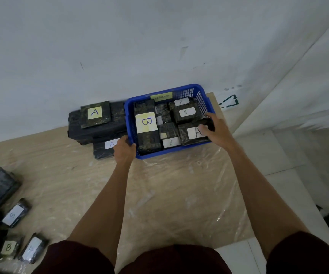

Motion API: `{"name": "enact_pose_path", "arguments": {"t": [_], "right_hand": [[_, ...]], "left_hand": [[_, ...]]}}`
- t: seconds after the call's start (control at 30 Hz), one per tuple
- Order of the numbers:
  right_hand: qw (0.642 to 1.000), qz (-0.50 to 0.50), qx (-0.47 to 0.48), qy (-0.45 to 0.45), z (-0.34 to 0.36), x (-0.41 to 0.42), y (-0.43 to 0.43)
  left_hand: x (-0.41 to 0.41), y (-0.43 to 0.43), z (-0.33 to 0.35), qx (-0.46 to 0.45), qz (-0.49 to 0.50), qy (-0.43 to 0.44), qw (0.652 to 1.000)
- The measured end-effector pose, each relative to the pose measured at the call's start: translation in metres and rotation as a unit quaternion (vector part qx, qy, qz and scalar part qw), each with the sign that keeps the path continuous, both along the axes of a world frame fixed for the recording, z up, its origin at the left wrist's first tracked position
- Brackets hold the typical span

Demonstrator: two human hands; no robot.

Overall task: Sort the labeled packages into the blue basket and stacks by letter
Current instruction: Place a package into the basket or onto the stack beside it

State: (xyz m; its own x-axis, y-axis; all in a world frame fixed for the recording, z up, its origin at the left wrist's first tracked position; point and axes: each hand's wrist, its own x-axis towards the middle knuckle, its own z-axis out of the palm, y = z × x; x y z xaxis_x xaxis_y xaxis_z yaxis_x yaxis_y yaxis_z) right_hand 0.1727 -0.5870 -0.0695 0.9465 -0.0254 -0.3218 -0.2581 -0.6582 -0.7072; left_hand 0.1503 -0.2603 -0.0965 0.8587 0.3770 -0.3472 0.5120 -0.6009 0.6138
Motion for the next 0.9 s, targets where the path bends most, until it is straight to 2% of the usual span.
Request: {"name": "enact_pose_path", "arguments": {"t": [0.3, 0.47, 0.9], "right_hand": [[0.997, -0.049, -0.011, -0.064, -0.002, -0.006, -0.005], [0.997, 0.013, -0.063, -0.031, 0.004, 0.006, -0.015], [0.999, 0.007, -0.015, -0.040, 0.005, 0.001, -0.010]], "left_hand": [[-0.011, -0.006, -0.006, -0.039, 0.044, 0.015, 0.998], [-0.014, -0.005, -0.009, -0.077, 0.061, 0.017, 0.995], [-0.020, -0.008, -0.007, -0.118, 0.083, 0.017, 0.989]]}}
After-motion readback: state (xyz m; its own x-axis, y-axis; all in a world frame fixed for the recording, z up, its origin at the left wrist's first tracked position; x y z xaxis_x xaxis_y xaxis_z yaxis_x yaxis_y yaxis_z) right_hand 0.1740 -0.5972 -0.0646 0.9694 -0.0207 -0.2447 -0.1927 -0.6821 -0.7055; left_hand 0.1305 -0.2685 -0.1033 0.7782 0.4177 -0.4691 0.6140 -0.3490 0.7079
